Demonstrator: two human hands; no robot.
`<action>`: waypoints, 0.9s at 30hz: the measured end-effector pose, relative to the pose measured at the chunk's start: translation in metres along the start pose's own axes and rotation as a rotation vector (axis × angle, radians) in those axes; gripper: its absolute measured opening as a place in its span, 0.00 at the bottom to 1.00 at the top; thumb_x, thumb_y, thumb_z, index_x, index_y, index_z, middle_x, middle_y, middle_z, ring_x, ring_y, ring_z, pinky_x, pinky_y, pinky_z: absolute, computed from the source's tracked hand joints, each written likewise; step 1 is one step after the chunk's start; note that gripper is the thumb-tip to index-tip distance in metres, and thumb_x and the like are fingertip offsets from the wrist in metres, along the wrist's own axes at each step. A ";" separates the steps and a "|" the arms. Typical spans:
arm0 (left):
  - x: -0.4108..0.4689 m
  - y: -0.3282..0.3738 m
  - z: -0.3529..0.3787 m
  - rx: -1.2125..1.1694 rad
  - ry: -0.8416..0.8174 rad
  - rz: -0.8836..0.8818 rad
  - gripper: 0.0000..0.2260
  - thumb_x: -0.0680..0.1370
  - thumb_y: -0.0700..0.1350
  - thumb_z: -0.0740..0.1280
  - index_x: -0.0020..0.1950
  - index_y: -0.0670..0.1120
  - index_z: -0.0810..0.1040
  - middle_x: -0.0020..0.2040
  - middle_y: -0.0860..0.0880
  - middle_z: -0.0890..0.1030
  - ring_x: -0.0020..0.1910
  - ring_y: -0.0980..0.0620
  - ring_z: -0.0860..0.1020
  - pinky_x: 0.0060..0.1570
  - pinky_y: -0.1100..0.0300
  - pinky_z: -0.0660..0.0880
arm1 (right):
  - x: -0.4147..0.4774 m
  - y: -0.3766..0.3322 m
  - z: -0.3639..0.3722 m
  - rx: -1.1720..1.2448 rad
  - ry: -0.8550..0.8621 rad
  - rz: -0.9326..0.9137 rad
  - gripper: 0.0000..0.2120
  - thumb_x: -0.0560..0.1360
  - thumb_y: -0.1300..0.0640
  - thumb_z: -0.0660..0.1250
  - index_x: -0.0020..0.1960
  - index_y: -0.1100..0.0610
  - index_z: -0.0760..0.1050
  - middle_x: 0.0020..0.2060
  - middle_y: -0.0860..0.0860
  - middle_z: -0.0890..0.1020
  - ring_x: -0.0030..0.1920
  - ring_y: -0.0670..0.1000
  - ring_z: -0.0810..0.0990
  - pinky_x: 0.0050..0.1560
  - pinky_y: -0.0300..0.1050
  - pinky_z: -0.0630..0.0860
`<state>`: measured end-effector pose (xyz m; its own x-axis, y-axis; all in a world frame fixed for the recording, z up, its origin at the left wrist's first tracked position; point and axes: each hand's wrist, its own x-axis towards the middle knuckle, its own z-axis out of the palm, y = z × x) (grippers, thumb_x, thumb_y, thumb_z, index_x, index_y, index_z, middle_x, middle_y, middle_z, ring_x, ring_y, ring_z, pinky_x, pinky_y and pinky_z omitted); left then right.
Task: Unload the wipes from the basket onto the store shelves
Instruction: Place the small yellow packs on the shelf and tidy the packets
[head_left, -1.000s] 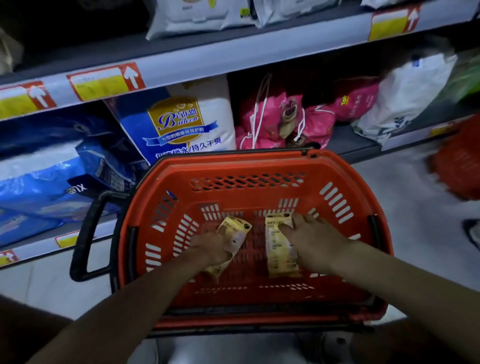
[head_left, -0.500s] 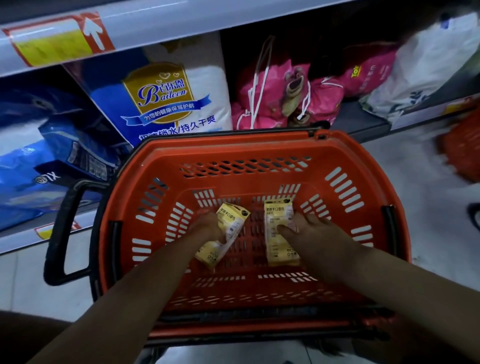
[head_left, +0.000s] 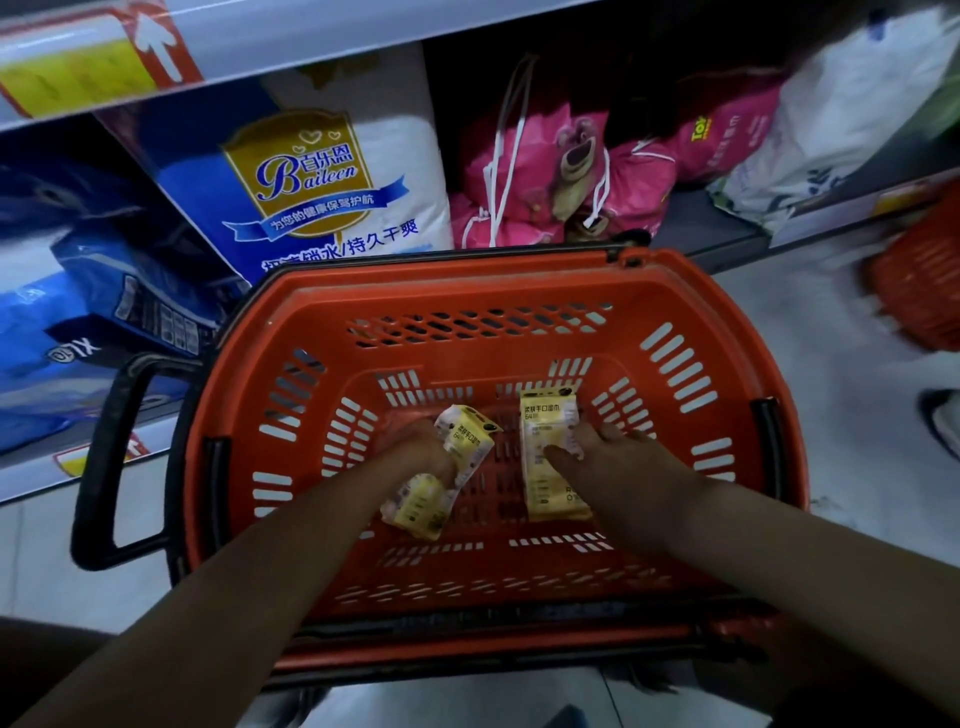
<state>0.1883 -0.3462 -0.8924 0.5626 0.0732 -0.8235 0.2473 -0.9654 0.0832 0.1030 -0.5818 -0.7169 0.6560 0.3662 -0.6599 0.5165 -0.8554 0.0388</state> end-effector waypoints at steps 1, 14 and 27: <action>0.001 0.001 -0.001 0.024 0.025 0.012 0.38 0.52 0.60 0.84 0.57 0.47 0.83 0.56 0.50 0.83 0.56 0.46 0.82 0.56 0.51 0.83 | 0.000 0.000 -0.001 -0.005 -0.006 0.002 0.35 0.80 0.57 0.67 0.81 0.54 0.53 0.77 0.62 0.59 0.76 0.64 0.62 0.72 0.58 0.68; -0.104 0.009 -0.052 -0.641 0.055 0.251 0.29 0.60 0.47 0.88 0.57 0.49 0.81 0.53 0.52 0.85 0.54 0.52 0.82 0.60 0.54 0.79 | -0.005 -0.011 -0.034 0.134 0.074 0.049 0.39 0.79 0.54 0.69 0.82 0.54 0.50 0.74 0.59 0.65 0.71 0.62 0.69 0.63 0.55 0.76; -0.223 0.008 -0.101 -1.226 0.118 0.455 0.14 0.75 0.37 0.75 0.60 0.48 0.84 0.52 0.48 0.89 0.51 0.47 0.88 0.53 0.48 0.84 | 0.005 -0.032 -0.085 0.999 0.291 0.019 0.56 0.51 0.29 0.74 0.76 0.37 0.59 0.68 0.45 0.69 0.69 0.49 0.64 0.67 0.52 0.71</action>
<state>0.1450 -0.3452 -0.6515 0.8347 -0.1148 -0.5386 0.5353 -0.0606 0.8425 0.1366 -0.5218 -0.6575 0.8353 0.3104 -0.4538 -0.0992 -0.7267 -0.6798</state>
